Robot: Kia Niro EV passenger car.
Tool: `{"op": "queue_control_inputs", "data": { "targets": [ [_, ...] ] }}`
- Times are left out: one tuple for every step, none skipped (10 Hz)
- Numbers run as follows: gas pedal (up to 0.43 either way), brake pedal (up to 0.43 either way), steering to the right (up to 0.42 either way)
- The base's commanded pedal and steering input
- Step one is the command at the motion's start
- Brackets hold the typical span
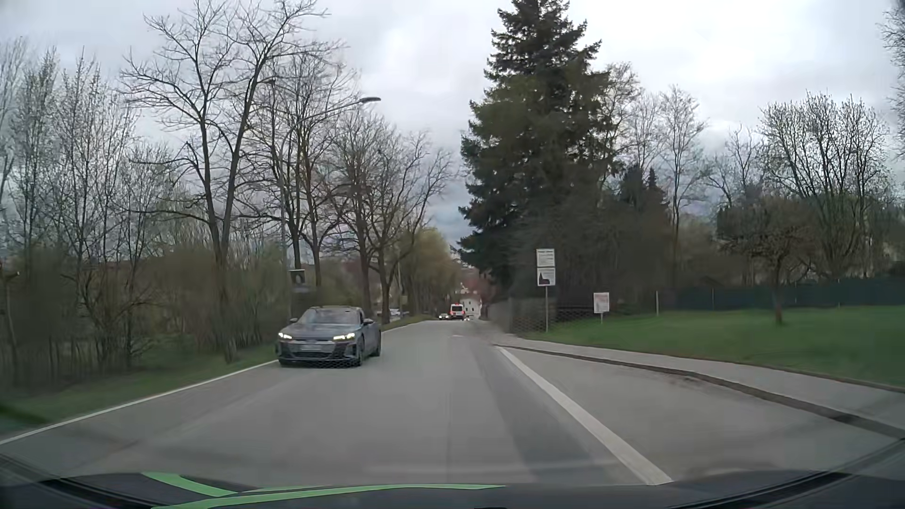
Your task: Follow the waypoints while adhering to traffic rules and regulations
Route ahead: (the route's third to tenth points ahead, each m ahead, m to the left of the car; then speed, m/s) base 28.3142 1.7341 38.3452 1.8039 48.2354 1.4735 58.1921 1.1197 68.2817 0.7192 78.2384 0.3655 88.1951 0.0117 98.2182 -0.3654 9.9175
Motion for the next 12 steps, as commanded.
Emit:
{"op": "queue_control_inputs", "data": {
  "targets": [
    [0.000,0.000,0.000],
    [0.000,0.000,0.000],
    [0.000,0.000,0.000],
    [0.000,0.000,-0.003],
    [0.000,0.000,-0.004],
    [0.000,0.000,-0.005],
    [0.000,0.000,-0.007],
    [0.000,0.000,-0.008],
    [0.000,0.000,-0.008],
    [0.000,0.000,-0.008],
    [0.000,0.000,-0.007],
    [0.000,0.000,-0.007]
  ]
}}
